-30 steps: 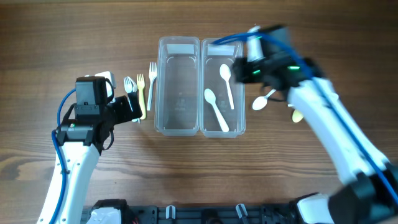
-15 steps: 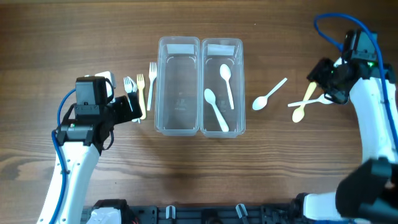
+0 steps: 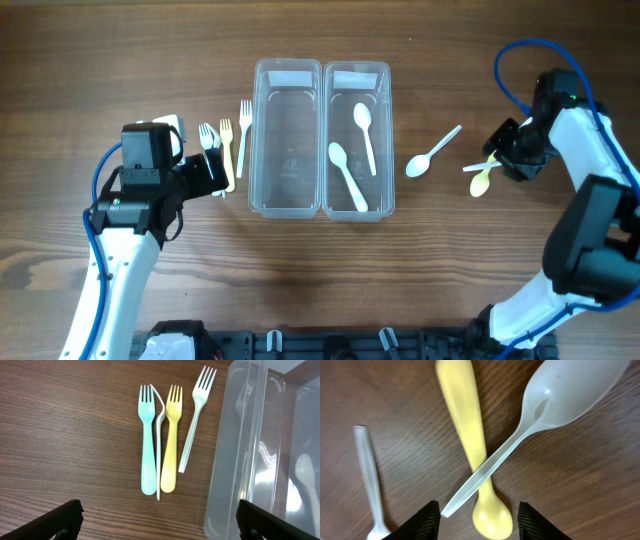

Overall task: Pack container
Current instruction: 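Grasp a white spoon lying across the yellow spoon with the right gripper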

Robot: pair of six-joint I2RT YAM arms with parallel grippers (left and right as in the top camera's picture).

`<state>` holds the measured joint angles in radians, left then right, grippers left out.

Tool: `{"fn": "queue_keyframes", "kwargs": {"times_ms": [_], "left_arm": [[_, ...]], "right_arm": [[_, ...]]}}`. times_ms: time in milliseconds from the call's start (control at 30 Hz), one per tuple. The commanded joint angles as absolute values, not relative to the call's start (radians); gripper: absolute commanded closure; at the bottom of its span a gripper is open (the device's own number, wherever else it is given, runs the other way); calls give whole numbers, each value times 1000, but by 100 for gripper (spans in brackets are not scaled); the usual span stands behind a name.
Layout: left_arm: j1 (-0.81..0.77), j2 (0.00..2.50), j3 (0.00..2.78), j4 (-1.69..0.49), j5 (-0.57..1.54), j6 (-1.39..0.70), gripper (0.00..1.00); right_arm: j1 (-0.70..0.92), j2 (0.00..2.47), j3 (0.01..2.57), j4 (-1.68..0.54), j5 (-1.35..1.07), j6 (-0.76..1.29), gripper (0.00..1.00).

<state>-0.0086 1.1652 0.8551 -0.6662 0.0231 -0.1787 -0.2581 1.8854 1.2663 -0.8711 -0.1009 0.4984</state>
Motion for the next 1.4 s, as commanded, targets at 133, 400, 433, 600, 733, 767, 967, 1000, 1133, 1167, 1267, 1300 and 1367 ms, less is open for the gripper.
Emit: {"fn": "queue_keyframes", "kwargs": {"times_ms": [133,400,433,600,733,767,967,1000,1133,1167,1267,1300,1367], "left_arm": [[-15,1170,875,-663,14,-188,0],[-15,1170,875,-663,13,-188,0],[-15,1170,875,-663,13,-188,0],[-15,1170,875,-663,13,-188,0],[-15,1170,875,-663,13,-188,0],[-15,1170,875,-663,13,-188,0],[-15,1170,875,-663,13,-188,0],[-15,1170,875,-663,13,-188,0],[-15,1170,875,-664,13,-188,0],[-15,1170,875,-663,13,-188,0],[-15,1170,875,-663,13,-188,0],[-15,1170,875,-663,13,-188,0],[-15,1170,875,-664,13,-188,0]], "right_arm": [[-273,1962,1266,-840,-113,560,51],[-312,1962,1266,-823,-105,583,68],[-314,1962,1266,-823,-105,583,69],[-314,1964,1266,-823,-82,582,69],[-314,1981,1264,-825,-70,575,71],[-314,1988,1262,-825,-71,575,75],[-314,2030,1248,-827,-66,572,81],[-314,2030,1248,-829,-67,567,83],[-314,2025,1251,-831,-67,540,96],[-314,2020,1251,-830,-68,529,96],[-314,1981,1258,-830,-68,499,96],[-313,1951,1266,-831,-68,496,96],[-311,1891,1280,-831,-93,482,96]]}}
